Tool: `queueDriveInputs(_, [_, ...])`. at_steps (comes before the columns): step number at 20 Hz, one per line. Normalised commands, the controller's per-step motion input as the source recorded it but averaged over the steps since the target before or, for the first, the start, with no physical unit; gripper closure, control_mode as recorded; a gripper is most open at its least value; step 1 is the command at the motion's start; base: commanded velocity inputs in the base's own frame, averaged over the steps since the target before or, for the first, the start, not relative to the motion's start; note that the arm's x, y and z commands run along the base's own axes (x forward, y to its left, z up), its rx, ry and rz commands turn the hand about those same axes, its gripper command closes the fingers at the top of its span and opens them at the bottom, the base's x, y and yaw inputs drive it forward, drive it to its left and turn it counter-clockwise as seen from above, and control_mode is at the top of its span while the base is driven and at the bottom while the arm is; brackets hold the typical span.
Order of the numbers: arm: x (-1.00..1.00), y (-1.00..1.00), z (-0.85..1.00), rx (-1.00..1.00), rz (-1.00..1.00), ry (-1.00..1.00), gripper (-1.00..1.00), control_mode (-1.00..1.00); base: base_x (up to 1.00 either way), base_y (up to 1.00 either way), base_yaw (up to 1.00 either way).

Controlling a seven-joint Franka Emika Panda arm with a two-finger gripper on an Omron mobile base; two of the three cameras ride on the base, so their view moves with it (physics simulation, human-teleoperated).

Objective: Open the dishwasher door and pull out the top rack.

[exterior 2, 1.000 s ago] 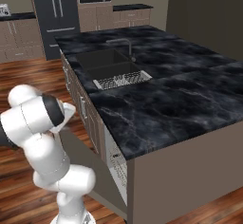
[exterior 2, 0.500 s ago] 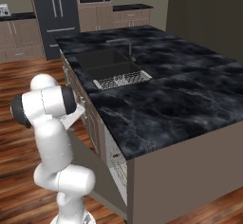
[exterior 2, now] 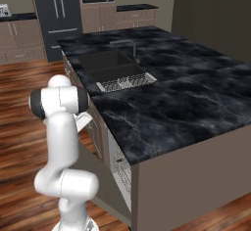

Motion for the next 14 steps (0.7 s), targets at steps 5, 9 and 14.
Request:
queueDriveInputs(5, [0.28, 0.0, -0.47, -0.01, 0.0, 0.06, -1.0, -1.0, 0.0, 0.0, 0.0])
queueDriveInputs(9, [0.23, -0.03, -0.42, -0.04, 0.0, 0.01, -1.0, -1.0, 0.0, 0.0, 0.0])
queueDriveInputs(14, [0.21, -0.11, -0.3, -0.05, 0.0, 0.0, -1.0, -1.0, 0.0, 0.0, 0.0])
